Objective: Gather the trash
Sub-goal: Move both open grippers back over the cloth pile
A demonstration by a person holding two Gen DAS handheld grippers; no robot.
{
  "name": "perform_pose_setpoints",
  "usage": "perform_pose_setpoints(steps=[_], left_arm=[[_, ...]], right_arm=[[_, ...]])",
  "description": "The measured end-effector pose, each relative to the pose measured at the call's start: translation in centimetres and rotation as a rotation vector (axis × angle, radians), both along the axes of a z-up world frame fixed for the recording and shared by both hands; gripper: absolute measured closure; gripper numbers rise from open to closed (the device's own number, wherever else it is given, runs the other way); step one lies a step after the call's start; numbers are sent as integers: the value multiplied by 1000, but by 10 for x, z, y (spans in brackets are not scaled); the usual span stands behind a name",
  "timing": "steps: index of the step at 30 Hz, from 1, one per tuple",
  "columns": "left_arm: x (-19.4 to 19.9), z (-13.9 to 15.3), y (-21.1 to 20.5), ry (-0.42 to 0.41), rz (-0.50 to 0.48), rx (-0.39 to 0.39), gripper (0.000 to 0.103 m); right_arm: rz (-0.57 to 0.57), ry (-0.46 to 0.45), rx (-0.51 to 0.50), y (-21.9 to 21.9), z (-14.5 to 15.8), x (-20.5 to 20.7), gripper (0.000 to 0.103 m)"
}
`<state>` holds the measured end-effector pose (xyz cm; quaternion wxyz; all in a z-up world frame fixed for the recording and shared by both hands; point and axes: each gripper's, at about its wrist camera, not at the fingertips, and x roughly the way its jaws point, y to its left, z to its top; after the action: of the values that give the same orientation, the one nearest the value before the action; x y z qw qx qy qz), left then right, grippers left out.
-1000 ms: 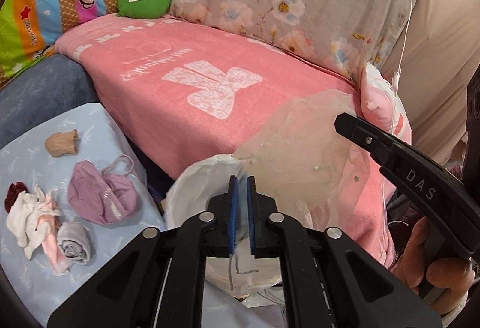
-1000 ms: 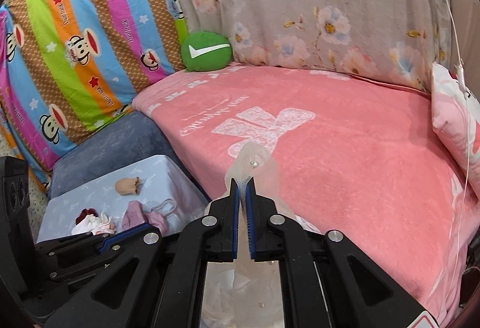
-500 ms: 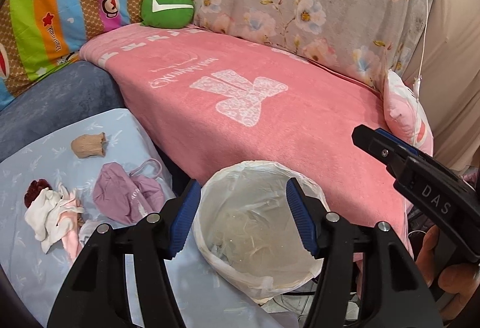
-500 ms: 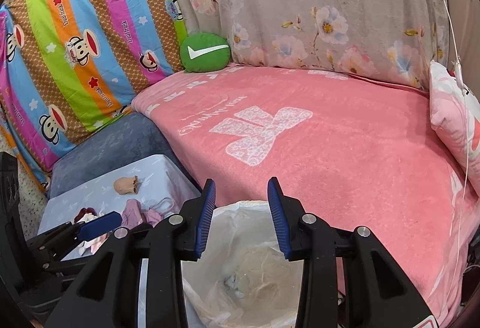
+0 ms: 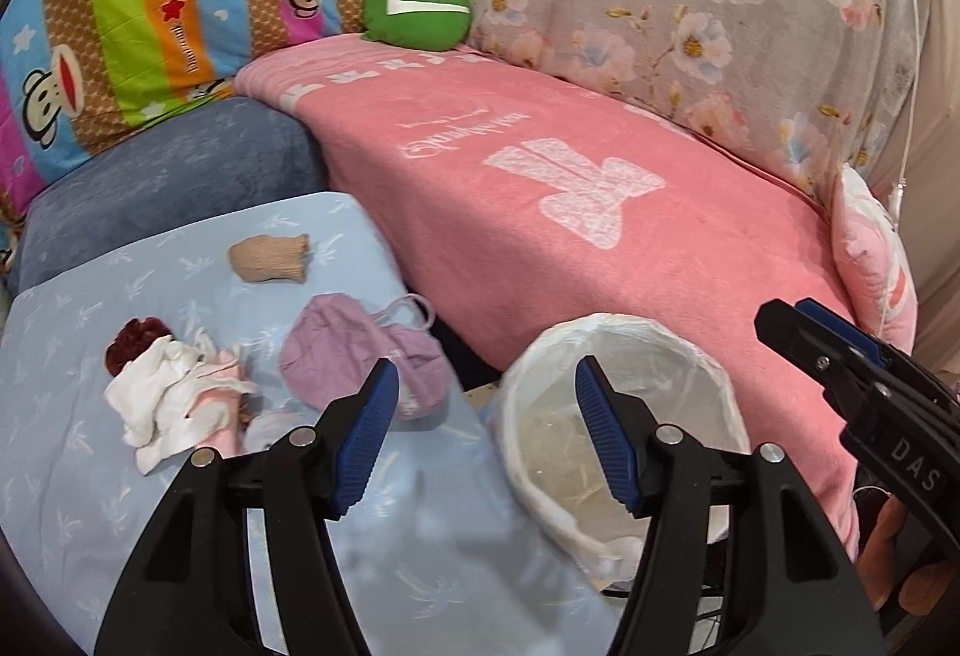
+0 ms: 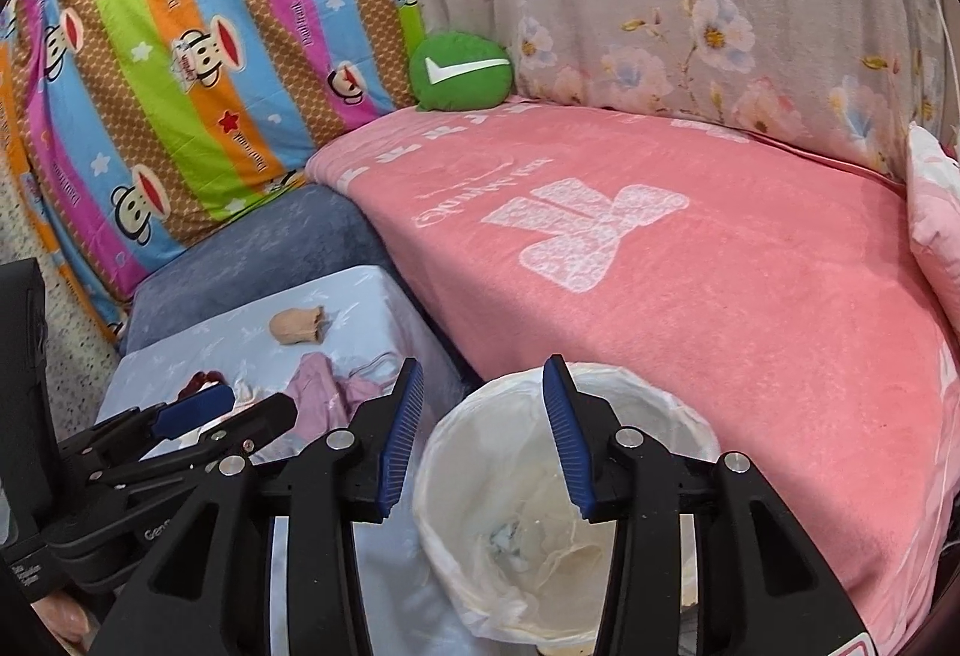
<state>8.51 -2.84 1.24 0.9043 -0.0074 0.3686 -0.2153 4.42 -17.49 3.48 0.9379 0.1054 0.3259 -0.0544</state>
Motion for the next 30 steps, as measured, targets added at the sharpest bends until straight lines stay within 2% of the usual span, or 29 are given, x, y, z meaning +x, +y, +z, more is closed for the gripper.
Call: perform_pose_setpoints(steps=[5, 12, 19, 26, 30], left_arm=[[7, -7, 28, 7, 69, 12, 32], [18, -19, 74, 30, 170, 23, 31], [32, -35, 123, 73, 278, 19, 31], [49, -59, 170, 138, 363, 11, 30], [58, -71, 191, 174, 397, 2, 26]], right_arm=[[57, 24, -3, 29, -8, 8, 57], [137, 68, 5, 68, -25, 21, 55], [211, 132, 3, 114, -55, 39, 53], [262, 199, 12, 153, -86, 63, 51], [286, 233, 20, 173, -103, 76, 51]])
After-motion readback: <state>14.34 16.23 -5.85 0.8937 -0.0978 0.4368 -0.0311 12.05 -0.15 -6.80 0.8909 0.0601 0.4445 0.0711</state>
